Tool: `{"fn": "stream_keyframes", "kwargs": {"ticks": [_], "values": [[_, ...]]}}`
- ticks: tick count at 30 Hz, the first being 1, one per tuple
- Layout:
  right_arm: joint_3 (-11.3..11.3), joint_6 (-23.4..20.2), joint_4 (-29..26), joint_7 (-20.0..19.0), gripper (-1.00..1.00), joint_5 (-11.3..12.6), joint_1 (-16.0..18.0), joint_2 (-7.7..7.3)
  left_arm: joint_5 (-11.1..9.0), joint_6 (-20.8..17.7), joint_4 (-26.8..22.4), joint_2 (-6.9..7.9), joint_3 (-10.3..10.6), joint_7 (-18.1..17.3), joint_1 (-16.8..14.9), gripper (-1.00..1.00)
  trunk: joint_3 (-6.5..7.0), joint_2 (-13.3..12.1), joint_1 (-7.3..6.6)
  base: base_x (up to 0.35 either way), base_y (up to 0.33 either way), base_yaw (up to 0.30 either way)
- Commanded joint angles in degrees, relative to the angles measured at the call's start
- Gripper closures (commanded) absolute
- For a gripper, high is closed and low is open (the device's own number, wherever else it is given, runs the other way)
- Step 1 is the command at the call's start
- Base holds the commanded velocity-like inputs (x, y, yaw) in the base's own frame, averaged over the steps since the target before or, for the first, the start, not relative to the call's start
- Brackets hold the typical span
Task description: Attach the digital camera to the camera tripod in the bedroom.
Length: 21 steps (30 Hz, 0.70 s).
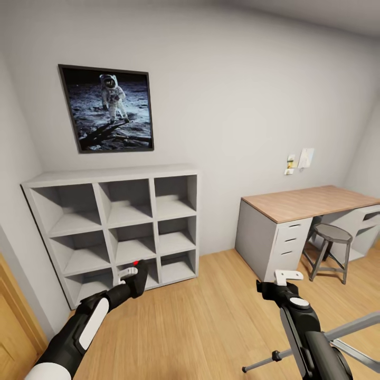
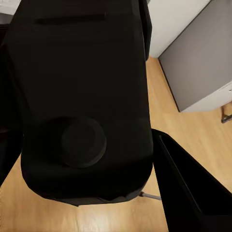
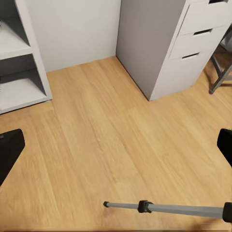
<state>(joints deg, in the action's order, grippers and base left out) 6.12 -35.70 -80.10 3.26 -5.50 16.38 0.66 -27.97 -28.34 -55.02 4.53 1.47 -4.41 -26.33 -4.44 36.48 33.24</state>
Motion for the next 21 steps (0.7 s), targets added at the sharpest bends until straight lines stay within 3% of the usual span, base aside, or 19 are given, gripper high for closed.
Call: {"fn": "stream_keyframes", "kwargs": {"ticks": [1, 3, 5, 9, 13, 14, 17, 20, 21], "values": [[0.0, -0.4, 0.1, -0.2, -1.00, -0.5, 0.0, 0.06, 0.0, -0.2, -0.1, 0.05, 0.1, -0.1, 0.0, 1.00, 0.08, -0.3, -0.20, 0.000, 0.000, 0.000], [0.1, -0.4, 0.5, -0.2, -1.00, -0.4, -0.2, 0.09, 0.3, -0.2, -0.2, 0.04, 0.1, 0.0, 0.0, 1.00, 0.44, -1.1, -0.64, 0.000, 0.000, 0.000], [0.1, -0.2, 4.7, -0.2, -1.00, -0.2, -1.1, 0.07, 2.0, -0.2, -0.3, 0.01, 0.1, 0.1, 0.0, 1.00, 0.80, -1.9, -1.08, 0.000, 0.000, 0.000], [0.1, 0.1, 10.1, -0.2, -1.00, -0.2, -1.3, 0.05, 3.2, -0.2, -0.3, -0.03, 0.1, 0.1, 0.0, 1.00, 1.15, -2.7, -1.52, 0.000, 0.000, 0.000], [0.1, 1.1, 23.1, 0.0, -1.00, -0.1, -1.4, -0.21, 3.9, -0.2, -0.2, 0.01, 0.0, -0.1, 0.0, 1.00, 1.15, -2.7, -1.52, 0.000, 0.000, 0.000], [0.1, 2.5, 28.9, 0.1, -1.00, -0.3, -1.4, -0.36, 4.0, -0.2, -0.1, 0.02, 0.0, -0.1, 0.0, 1.00, 1.15, -2.7, -1.52, 0.000, 0.000, 0.000], [0.1, 6.6, 37.9, 0.1, -1.00, -0.4, -1.4, -0.57, 4.0, -0.2, -0.2, 0.03, 0.0, -0.2, 0.0, 1.00, 1.15, -2.7, -1.52, 0.000, 0.000, 0.000], [0.0, 19.0, 56.5, 0.2, -1.00, -0.3, -1.4, -0.87, 4.1, -0.2, -0.3, -0.02, 0.1, -0.3, 0.0, 1.00, 1.15, -2.7, -1.52, 0.000, 0.000, 0.000], [0.0, 21.1, 59.5, 0.2, -1.00, -0.3, -1.4, -0.99, 4.1, -0.2, -0.4, -0.03, 0.1, -0.4, 0.0, 1.00, 1.15, -2.7, -1.52, 0.000, 0.000, 0.000]]}}
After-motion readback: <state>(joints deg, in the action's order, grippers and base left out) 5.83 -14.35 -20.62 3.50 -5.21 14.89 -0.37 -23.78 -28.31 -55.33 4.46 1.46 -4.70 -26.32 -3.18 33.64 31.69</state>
